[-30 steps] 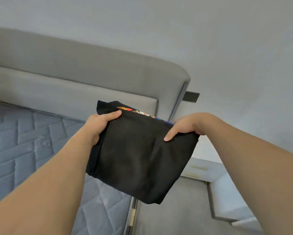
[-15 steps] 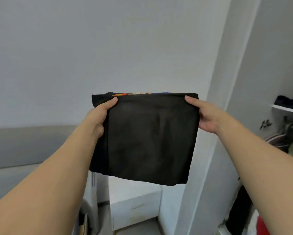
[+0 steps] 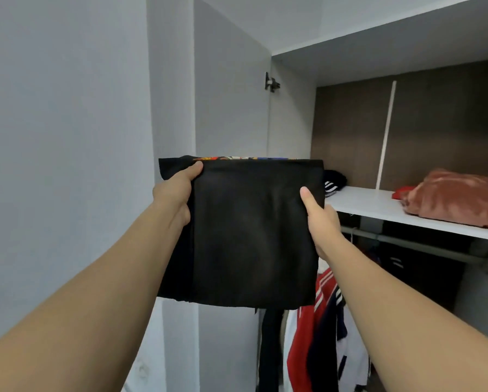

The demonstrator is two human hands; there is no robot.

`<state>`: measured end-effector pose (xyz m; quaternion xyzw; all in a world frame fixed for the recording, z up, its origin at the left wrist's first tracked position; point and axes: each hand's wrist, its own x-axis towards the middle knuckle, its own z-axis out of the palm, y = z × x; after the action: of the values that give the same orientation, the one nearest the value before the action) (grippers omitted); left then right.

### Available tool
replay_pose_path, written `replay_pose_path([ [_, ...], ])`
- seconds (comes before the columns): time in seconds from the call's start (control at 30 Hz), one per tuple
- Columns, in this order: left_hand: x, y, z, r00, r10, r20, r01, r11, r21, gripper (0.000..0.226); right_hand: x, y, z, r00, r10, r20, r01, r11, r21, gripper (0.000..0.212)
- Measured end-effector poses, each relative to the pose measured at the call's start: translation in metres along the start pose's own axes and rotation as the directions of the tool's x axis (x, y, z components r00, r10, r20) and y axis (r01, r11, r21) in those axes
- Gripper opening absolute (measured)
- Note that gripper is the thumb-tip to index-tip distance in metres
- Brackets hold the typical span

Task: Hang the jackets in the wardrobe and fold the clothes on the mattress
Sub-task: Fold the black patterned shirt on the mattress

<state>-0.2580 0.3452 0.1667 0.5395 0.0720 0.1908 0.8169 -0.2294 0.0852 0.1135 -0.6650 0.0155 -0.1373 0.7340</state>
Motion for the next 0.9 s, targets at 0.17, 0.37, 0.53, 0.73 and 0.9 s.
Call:
replay_pose_path([
  [0.17, 0.055, -0.004, 0.075, 0.978, -0.034, 0.205, 0.032, 0.999, 0.013, 0.046, 0.049, 0.007, -0.032, 0.988, -0.062, -0.139, 0.054, 0.997, -0.059, 0.046],
  [0.37, 0.099, -0.005, 0.180, 0.913, -0.098, 0.395, 0.056, 0.992, 0.116, 0.035, 0.112, -0.030, -0.080, 0.852, -0.260, -0.455, 0.219, 0.966, -0.141, 0.039],
  [0.53, 0.127, -0.015, 0.267, 0.843, -0.105, 0.528, 0.020, 0.986, 0.165, 0.023, 0.175, -0.050, -0.138, 0.733, -0.322, -0.599, 0.328, 0.939, -0.103, 0.026],
  [0.73, 0.181, -0.035, 0.368, 0.881, 0.080, 0.466, -0.102, 0.995, 0.023, 0.050, 0.274, -0.067, -0.157, 0.610, -0.336, -0.718, 0.407, 0.910, -0.081, 0.024],
  [0.9, 0.243, -0.034, 0.438, 0.877, 0.248, 0.411, -0.241, 0.968, -0.071, 0.047, 0.361, -0.087, -0.155, 0.606, -0.336, -0.721, 0.456, 0.889, -0.031, 0.017],
])
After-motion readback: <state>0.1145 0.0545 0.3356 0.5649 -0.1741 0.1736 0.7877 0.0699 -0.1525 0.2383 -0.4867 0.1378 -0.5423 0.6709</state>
